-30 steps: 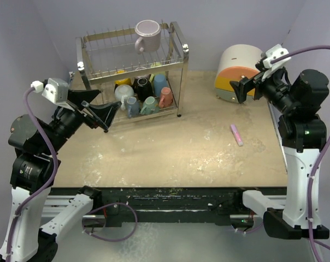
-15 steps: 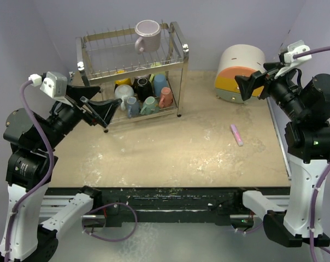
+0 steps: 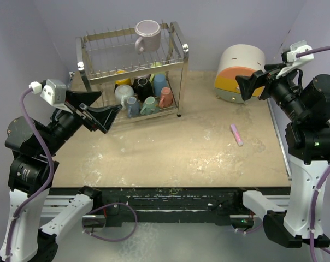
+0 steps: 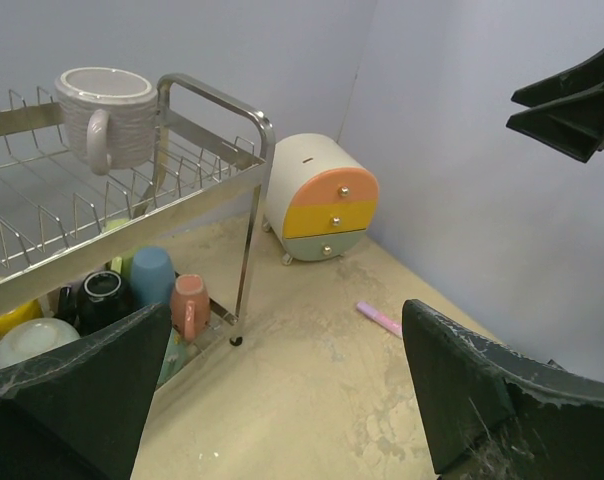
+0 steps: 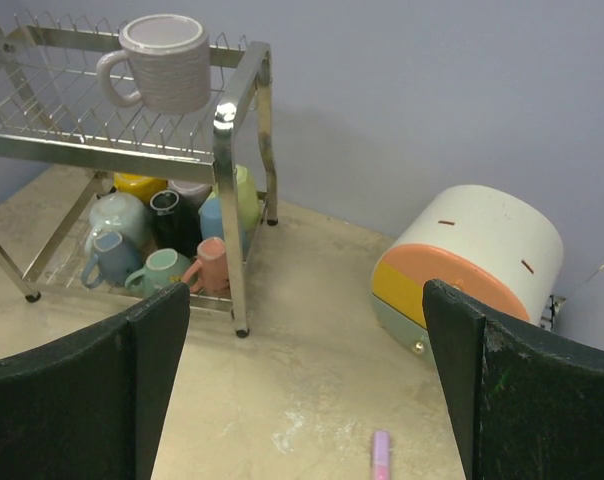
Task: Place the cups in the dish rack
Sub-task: Reset both arms
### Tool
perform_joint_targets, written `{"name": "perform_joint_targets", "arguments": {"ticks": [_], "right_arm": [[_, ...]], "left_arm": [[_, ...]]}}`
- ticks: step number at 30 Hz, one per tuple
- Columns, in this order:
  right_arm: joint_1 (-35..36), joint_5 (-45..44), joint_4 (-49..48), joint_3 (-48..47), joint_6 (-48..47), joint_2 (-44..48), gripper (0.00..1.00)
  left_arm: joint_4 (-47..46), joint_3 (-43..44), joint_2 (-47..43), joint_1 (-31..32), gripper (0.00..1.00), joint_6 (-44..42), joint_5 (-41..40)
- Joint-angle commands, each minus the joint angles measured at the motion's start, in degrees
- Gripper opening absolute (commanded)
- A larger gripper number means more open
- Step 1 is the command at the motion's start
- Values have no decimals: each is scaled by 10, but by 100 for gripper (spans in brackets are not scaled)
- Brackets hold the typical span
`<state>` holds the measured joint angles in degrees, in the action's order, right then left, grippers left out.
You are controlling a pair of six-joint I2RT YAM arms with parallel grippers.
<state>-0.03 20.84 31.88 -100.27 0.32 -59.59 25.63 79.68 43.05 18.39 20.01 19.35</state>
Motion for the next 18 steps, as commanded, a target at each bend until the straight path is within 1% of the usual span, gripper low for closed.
{"name": "perform_joint_targets", "arguments": {"ticks": [1,4,8,13,18], "right_arm": [[-2,17,20,-19,-26,6,100],[-1,34,29,-25,-33,6,100],[-1,41,12,-7,-23,11,100],[-1,18,5,1,-17,20,100],[-1,6,1,5,-17,23,100]], "left_arm": [[-56,-8,3,-3,99,22,15],[-67,-14,6,-3,99,23,18],[-64,-17,9,-3,99,20,24],[-59,-9,15,-3,99,14,29],[-73,-18,17,-3,99,20,37]]}}
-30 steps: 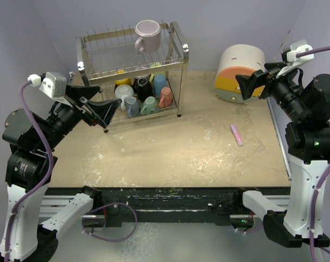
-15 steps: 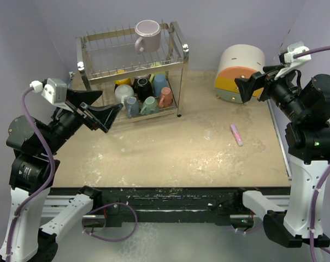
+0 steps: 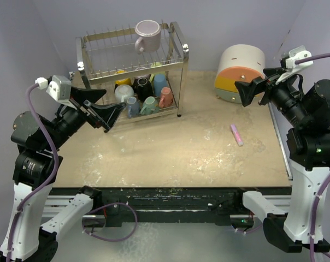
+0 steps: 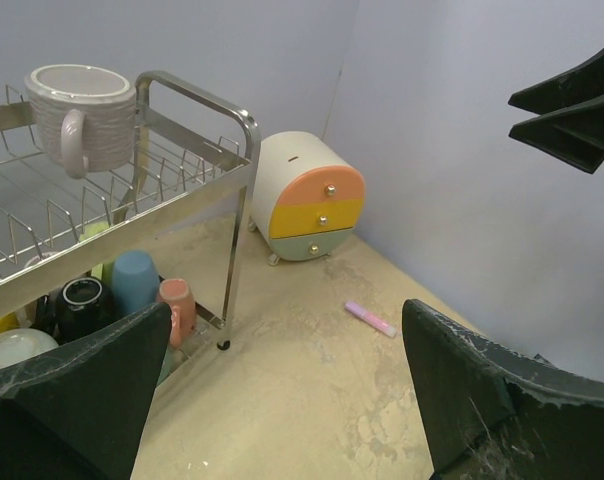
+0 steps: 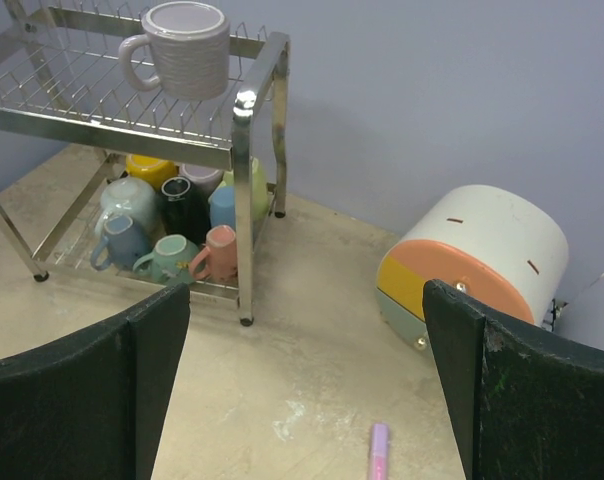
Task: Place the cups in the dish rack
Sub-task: Reset both arms
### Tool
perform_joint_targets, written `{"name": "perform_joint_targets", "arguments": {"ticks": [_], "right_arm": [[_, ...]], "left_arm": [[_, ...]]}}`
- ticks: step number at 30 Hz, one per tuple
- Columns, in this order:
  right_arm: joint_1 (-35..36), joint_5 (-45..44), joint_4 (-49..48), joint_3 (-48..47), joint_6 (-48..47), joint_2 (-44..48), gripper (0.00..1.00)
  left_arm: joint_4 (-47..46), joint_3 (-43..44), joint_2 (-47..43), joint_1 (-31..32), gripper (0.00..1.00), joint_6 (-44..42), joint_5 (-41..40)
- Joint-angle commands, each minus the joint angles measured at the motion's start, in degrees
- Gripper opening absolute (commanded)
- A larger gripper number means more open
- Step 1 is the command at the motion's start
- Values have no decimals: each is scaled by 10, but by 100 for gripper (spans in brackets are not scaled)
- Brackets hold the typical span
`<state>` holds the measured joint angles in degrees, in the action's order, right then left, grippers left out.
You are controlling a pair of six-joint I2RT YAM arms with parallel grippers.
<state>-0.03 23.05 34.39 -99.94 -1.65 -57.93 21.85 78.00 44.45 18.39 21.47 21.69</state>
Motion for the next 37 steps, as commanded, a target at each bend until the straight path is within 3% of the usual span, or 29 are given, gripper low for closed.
{"name": "perform_joint_targets", "arguments": {"ticks": [1,37], "right_arm": [[-2,-17,-25,2,2,5,100],[-2,-51,-49,28,-10,9,100]], "left_arm": [[-38,-4,4,-3,99,7,13],[-53,-19,26,-3,99,-7,16]]}}
